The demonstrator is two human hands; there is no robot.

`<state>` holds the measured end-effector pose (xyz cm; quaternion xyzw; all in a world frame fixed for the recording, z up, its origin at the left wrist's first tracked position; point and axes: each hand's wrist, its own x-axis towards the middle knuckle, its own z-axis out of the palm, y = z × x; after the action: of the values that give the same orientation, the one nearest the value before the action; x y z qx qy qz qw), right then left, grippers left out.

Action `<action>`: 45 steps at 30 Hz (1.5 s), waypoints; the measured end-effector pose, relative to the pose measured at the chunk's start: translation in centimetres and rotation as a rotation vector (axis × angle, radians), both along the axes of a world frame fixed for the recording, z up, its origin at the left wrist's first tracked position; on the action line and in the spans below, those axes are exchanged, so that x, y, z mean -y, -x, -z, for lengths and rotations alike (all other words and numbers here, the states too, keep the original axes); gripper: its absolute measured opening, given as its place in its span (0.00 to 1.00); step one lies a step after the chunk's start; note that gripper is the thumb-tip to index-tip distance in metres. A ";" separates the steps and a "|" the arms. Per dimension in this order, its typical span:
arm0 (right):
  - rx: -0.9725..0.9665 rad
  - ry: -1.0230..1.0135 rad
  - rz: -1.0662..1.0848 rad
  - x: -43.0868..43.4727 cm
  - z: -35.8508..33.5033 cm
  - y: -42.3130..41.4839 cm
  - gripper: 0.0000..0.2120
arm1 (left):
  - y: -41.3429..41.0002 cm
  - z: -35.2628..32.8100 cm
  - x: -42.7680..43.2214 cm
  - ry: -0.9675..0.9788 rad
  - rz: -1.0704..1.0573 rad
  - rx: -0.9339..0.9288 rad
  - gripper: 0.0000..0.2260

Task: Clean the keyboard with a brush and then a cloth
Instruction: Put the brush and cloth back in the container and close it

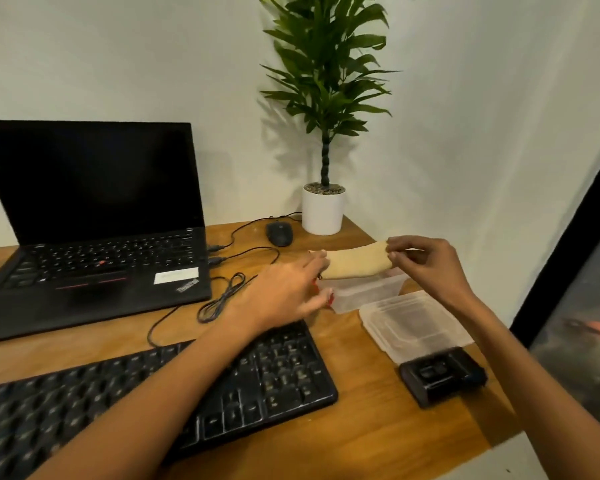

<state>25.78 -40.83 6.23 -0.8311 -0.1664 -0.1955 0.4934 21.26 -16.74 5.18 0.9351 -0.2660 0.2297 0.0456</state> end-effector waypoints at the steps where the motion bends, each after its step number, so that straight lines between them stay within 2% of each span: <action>1: 0.005 0.027 0.013 0.4 0.1 -0.7 0.07 | -0.5 0.0 0.4 -0.012 -0.002 -0.014 0.23; 5: 0.040 0.158 0.035 1.3 0.6 -3.5 0.07 | -2.0 0.5 1.9 -0.035 -0.043 -0.130 0.31; 8: 0.050 0.321 0.031 1.0 1.1 -4.8 0.07 | -2.4 1.6 2.2 -0.057 -0.062 -0.221 0.32; 14: 0.021 0.516 0.011 0.2 1.5 -5.7 0.08 | -3.0 2.4 2.3 -0.091 -0.050 -0.139 0.31; 22: 0.101 0.852 0.178 -0.8 1.7 -6.0 0.09 | -3.1 2.7 2.8 -0.055 -0.068 -0.072 0.29; 27: 0.058 0.979 0.143 -0.5 1.6 -6.0 0.15 | -3.0 2.9 3.0 -0.057 -0.085 -0.074 0.30; 30: -0.018 0.957 0.121 -0.5 1.6 -5.8 0.17 | -3.0 3.0 3.0 -0.046 -0.094 -0.074 0.32; 32: -0.051 0.870 0.098 -0.3 1.8 -5.6 0.18 | -2.9 3.0 2.9 -0.034 -0.089 -0.077 0.32; 36: -0.086 0.517 0.074 0.3 1.8 -4.3 0.16 | -2.2 2.9 2.8 -0.011 -0.059 -0.076 0.29; 39: -0.097 0.328 0.056 1.3 1.4 -2.3 0.15 | -0.8 2.6 3.0 0.006 0.014 -0.016 0.25; 42: -0.110 0.254 0.040 2.3 1.5 0.0 0.15 | 1.3 2.3 4.1 0.047 0.108 0.027 0.22; 45: -0.104 0.275 0.046 3.1 2.2 2.0 0.12 | 3.3 2.5 5.6 0.056 0.171 -0.004 0.24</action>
<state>23.79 -43.97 4.01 -0.9035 -0.1470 -0.1386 0.3780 18.01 -22.36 2.66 0.9077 -0.3383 0.2304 0.0919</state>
